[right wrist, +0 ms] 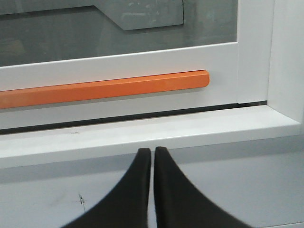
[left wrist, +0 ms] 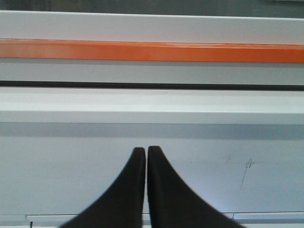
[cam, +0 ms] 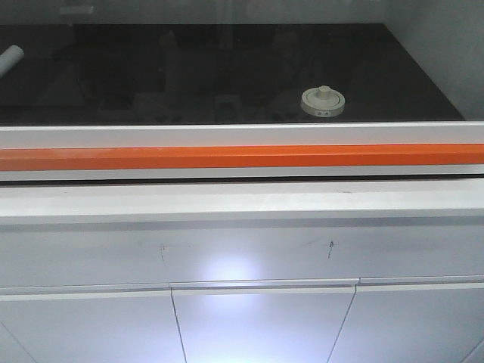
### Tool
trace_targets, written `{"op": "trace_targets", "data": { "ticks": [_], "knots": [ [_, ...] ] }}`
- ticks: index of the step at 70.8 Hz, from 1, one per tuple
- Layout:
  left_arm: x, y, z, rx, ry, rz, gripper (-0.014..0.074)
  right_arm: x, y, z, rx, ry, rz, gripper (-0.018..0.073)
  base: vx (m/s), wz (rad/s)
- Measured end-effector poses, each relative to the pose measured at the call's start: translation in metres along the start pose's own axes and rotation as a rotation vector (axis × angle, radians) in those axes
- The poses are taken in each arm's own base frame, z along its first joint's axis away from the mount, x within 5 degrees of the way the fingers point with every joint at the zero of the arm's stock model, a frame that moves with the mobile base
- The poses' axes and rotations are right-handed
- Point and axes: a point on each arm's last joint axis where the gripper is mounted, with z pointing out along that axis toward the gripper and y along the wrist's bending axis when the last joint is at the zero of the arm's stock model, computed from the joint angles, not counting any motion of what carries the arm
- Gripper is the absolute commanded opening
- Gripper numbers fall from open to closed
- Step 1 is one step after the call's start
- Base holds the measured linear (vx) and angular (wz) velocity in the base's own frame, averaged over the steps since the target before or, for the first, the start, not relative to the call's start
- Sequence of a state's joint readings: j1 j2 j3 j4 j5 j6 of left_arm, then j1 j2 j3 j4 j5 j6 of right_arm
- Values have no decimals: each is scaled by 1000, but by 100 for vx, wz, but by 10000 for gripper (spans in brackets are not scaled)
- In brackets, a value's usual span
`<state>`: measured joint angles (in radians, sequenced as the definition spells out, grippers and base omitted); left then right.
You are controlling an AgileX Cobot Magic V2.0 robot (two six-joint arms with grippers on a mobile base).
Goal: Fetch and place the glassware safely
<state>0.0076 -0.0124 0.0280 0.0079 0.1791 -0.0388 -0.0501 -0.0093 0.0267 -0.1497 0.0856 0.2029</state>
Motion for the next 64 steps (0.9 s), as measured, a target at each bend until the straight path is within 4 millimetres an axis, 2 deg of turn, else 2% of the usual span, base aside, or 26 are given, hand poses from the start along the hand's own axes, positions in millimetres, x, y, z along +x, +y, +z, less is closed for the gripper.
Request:
{"op": "trace_targets", "data": {
  "ticks": [64],
  "knots": [
    [0, 0, 0, 0, 0, 0, -7, 0, 0, 0, 0, 0, 0, -3, 0, 0]
  ]
}}
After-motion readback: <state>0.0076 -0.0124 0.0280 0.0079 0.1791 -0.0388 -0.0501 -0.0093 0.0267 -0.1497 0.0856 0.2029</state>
